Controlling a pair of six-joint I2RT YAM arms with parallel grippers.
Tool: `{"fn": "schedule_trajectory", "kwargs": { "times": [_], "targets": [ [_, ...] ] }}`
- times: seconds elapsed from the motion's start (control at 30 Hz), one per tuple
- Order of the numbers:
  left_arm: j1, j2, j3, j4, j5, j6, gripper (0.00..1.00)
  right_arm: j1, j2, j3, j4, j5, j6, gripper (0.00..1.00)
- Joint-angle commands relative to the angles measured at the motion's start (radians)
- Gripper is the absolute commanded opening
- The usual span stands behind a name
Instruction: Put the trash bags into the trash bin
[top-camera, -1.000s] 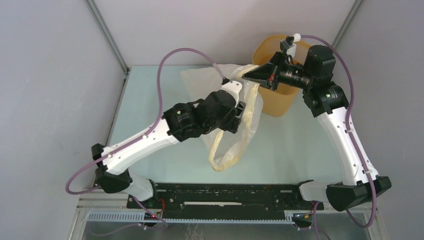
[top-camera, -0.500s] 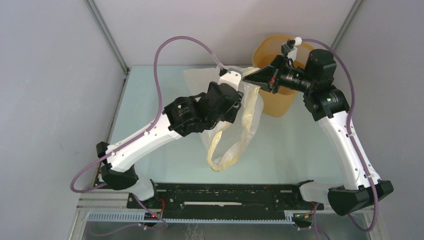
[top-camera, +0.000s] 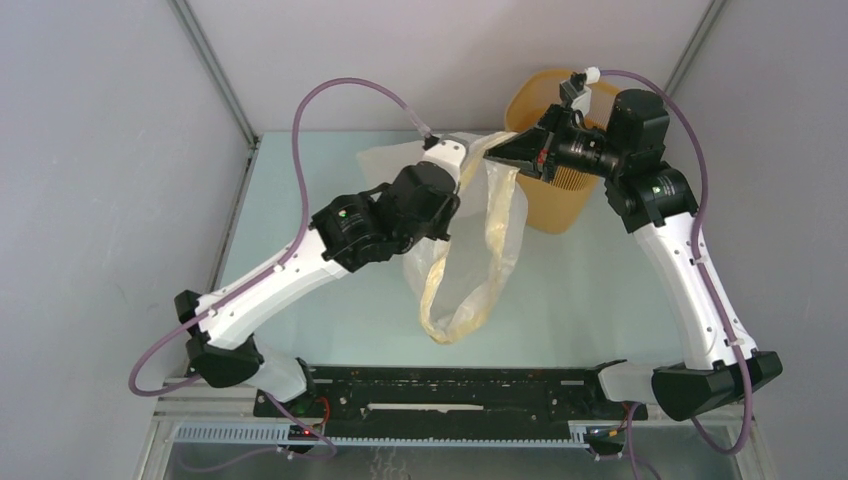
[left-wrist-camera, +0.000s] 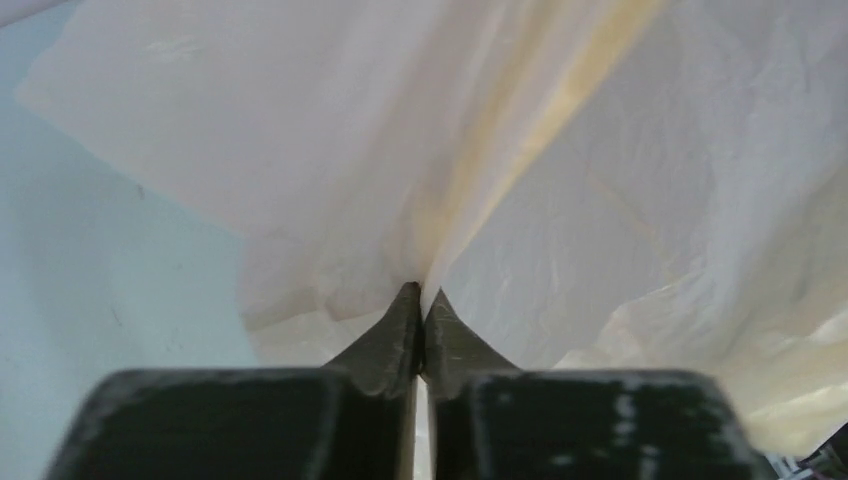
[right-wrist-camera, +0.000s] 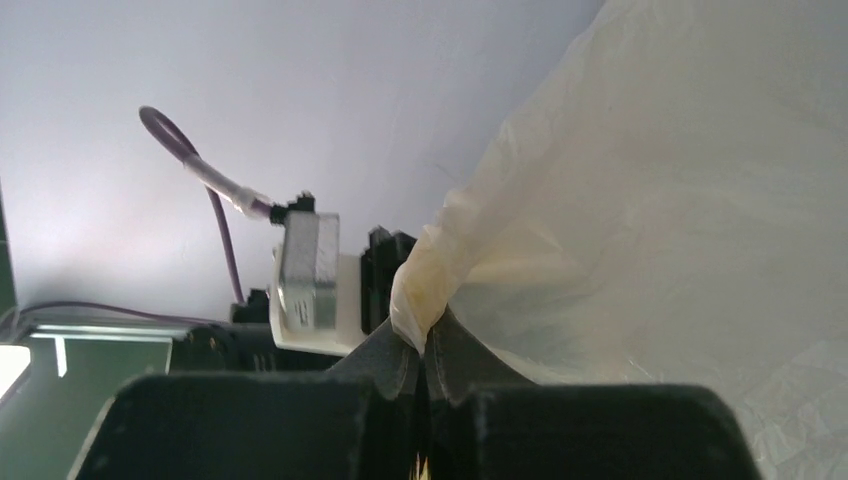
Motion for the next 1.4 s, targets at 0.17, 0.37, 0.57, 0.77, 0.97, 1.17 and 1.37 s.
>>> {"fn": "schedule_trajectory", "kwargs": {
  "times": [0.17, 0.37, 0.57, 0.77, 0.97, 1.17, 1.37],
  "targets": [
    [0.137, -0.298, -0.236, 0.142, 0.167, 0.011, 0.0, -0.001, 0.102, 0.167, -0.282, 0.066, -0.394, 0.3],
    [0.247, -0.337, -0.221, 0.151, 0.344, -0.094, 0.0, 0.088, 0.139, 0.268, -0.585, 0.332, -0.681, 0.44],
    [0.268, -0.302, -0.156, 0.201, 0.458, -0.183, 0.0, 0.262, 0.026, 0.163, -0.702, 0.621, -0.773, 0.61],
    [0.293, -0.237, -0.003, 0.201, 0.486, -0.166, 0.0, 0.389, -0.067, 0.038, -0.681, 0.742, -0.774, 0.72],
    [0.334, -0.111, 0.257, 0.092, 0.495, -0.131, 0.0, 0.476, -0.053, 0.113, -0.751, 0.772, -0.772, 0.75],
    [0.344, -0.117, 0.304, 0.082, 0.417, -0.109, 0.0, 0.58, -0.052, 0.032, -0.722, 0.894, -0.702, 0.78],
    [0.343, -0.145, 0.302, 0.078, 0.39, -0.164, 0.0, 0.635, -0.087, -0.147, -0.588, 0.924, -0.615, 0.76]
  ]
}}
